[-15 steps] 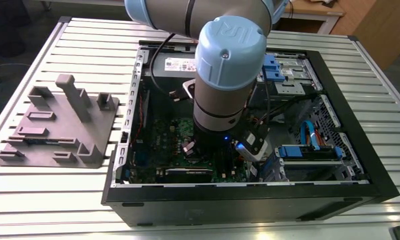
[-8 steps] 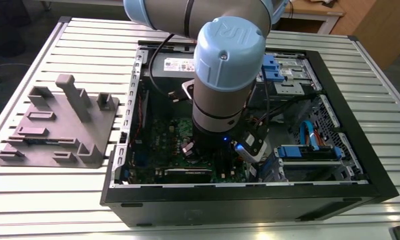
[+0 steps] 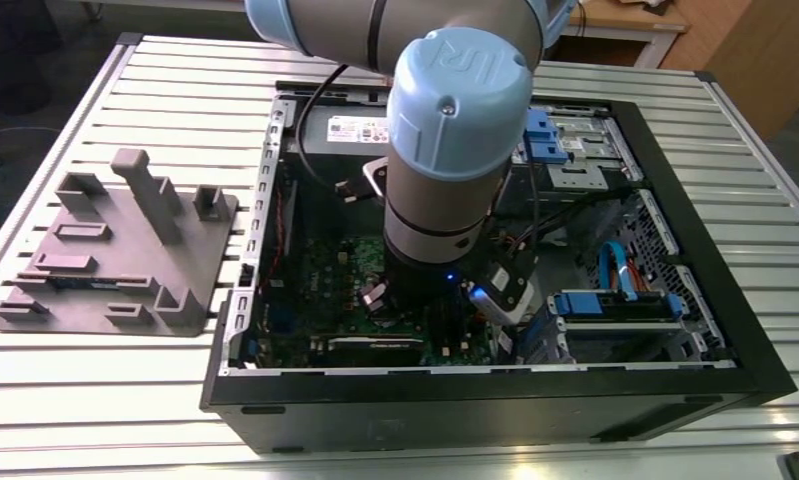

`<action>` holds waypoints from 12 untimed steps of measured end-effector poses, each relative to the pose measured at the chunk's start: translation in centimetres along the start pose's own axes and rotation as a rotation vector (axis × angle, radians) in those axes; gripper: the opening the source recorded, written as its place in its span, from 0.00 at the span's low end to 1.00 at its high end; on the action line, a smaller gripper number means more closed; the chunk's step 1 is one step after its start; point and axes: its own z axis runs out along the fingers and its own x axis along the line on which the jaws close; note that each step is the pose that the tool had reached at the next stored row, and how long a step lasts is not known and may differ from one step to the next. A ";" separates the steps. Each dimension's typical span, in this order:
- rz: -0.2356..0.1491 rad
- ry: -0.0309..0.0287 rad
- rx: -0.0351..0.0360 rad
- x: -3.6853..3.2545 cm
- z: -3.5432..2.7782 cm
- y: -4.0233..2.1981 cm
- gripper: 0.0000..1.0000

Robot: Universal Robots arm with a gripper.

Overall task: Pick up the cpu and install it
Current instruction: 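Install the first cpu locking lever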

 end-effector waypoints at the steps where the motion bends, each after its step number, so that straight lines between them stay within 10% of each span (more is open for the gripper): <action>1: 0.000 0.0001 0.0000 0.03 -0.01 -0.07 0.10; 12: 0.000 -0.0014 -0.0030 0.23 -0.04 -1.04 0.10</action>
